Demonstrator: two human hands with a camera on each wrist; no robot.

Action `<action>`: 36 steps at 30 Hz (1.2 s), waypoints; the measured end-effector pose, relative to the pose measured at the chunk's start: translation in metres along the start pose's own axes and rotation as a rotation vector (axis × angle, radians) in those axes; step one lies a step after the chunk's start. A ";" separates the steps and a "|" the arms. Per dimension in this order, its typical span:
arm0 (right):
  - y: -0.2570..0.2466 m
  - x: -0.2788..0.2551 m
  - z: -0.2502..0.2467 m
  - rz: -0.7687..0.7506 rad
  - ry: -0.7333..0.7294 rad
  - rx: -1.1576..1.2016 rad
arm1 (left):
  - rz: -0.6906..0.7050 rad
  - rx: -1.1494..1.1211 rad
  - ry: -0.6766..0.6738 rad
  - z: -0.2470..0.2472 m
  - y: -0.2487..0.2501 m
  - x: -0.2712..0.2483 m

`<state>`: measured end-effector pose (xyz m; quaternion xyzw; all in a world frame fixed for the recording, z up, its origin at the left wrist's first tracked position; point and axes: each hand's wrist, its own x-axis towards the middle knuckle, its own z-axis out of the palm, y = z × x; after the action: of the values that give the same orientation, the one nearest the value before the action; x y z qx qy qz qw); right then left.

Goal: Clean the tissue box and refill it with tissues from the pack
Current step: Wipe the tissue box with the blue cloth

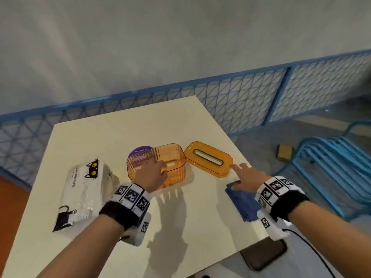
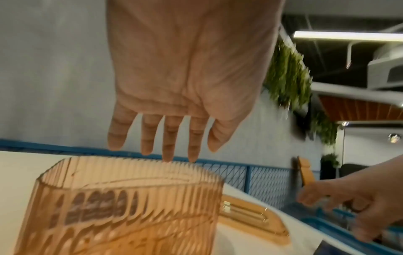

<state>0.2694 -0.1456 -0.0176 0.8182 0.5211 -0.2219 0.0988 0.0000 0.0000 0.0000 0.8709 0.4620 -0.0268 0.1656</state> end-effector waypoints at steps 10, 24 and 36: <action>-0.010 0.011 0.054 0.184 -0.018 -0.070 | 0.029 -0.069 -0.236 0.004 -0.007 0.036; -0.006 0.025 0.027 0.071 0.282 0.316 | 0.108 -0.167 -0.085 -0.001 -0.015 0.035; -0.145 -0.015 -0.112 -0.536 0.812 0.608 | 0.162 -1.011 0.440 -0.076 0.021 -0.026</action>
<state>0.1632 -0.0499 0.0982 0.6688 0.6193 -0.0472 -0.4086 -0.0059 -0.0076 0.0826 0.7007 0.3727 0.3934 0.4640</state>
